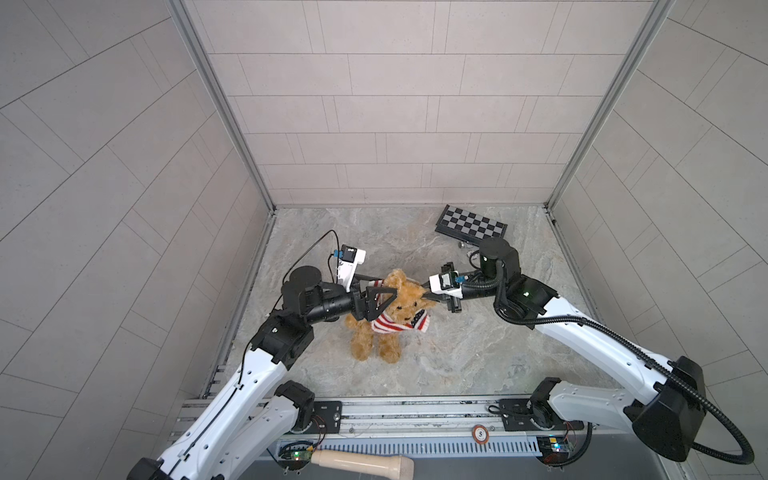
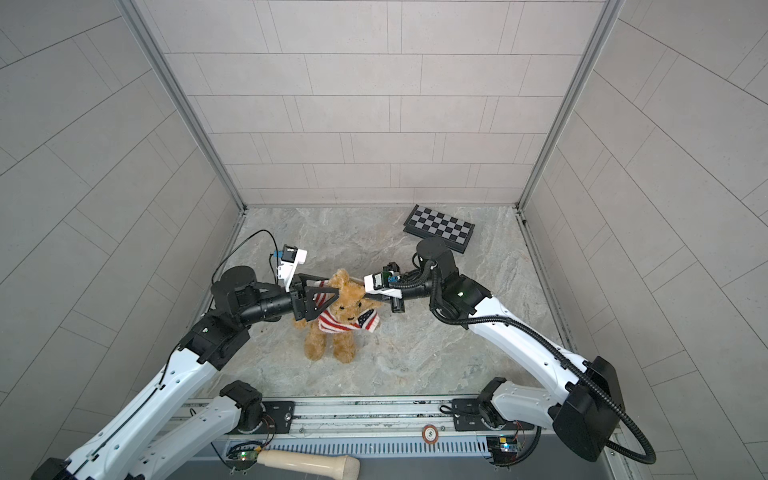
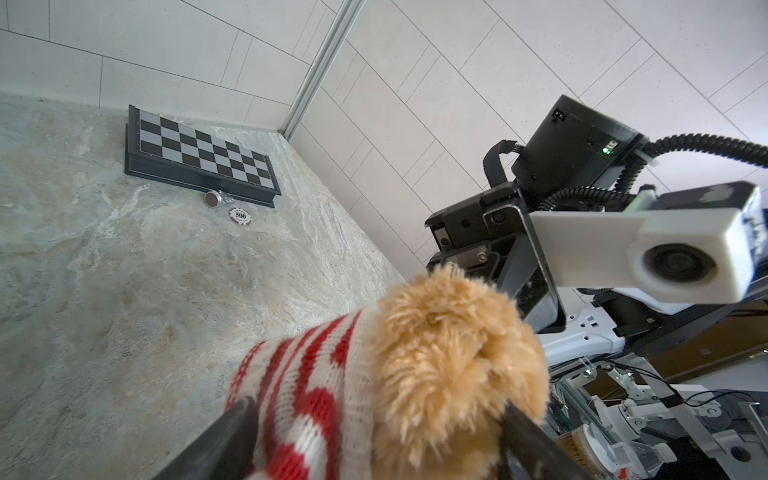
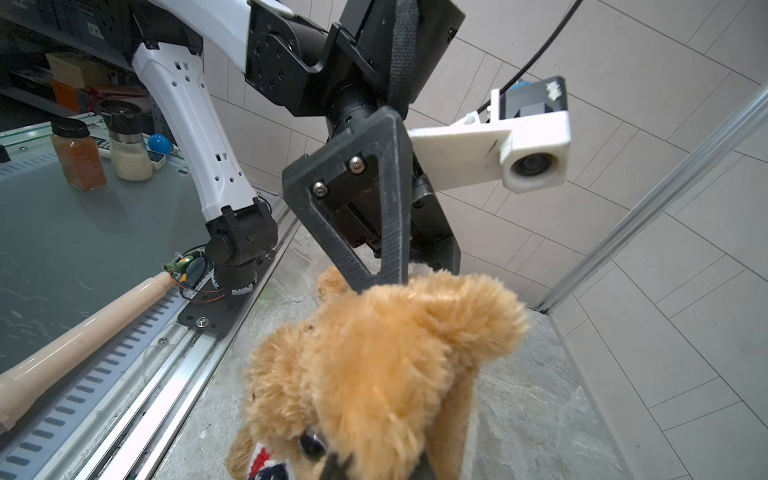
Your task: Dress the teddy bear
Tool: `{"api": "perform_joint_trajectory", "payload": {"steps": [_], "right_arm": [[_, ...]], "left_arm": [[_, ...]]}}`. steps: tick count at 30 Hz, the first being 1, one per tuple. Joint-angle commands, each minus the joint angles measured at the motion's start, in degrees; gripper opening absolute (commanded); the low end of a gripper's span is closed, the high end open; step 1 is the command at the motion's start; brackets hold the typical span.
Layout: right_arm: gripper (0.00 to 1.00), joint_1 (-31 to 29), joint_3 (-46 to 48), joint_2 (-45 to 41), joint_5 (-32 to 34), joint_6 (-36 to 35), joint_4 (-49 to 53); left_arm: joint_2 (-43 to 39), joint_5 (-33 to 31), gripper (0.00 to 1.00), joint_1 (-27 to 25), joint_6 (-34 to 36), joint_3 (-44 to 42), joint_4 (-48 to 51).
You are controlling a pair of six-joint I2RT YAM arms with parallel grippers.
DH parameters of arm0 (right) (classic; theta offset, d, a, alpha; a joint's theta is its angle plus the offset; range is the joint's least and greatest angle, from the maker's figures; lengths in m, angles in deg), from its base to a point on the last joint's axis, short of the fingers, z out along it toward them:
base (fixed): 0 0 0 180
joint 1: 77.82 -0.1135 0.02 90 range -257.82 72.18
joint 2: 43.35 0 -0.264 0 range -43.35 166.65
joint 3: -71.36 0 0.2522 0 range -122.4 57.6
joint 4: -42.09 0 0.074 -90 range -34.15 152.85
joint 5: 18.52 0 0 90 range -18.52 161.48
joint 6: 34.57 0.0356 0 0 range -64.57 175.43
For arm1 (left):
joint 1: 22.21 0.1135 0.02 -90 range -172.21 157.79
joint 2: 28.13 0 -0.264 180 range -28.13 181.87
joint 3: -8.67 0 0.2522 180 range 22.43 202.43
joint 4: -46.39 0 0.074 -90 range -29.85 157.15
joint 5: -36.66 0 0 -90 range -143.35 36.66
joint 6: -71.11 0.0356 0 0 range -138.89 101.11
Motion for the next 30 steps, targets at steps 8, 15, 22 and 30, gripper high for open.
{"api": "perform_joint_trajectory", "payload": {"steps": [8,15,22,30], "right_arm": [[0.0,-0.15,1.79,-3.36,-0.71,-2.24,-6.19],[0.0,-0.6,1.5,-4.0,-2.54,-2.43,-5.99],[0.0,-0.72,1.51,-3.52,-2.73,-1.28,-7.96],[0.0,-0.69,1.71,-3.63,-5.56,2.92,-11.98]], "left_arm": [[-4.85,4.4,0.98,5.8,3.09,2.02,5.15],[-3.06,5.6,1.0,5.78,4.14,2.31,4.0],[-1.93,9.74,1.0,2.42,6.58,-0.16,2.45],[-3.67,5.15,1.0,-2.38,11.84,-2.73,5.06]]}}
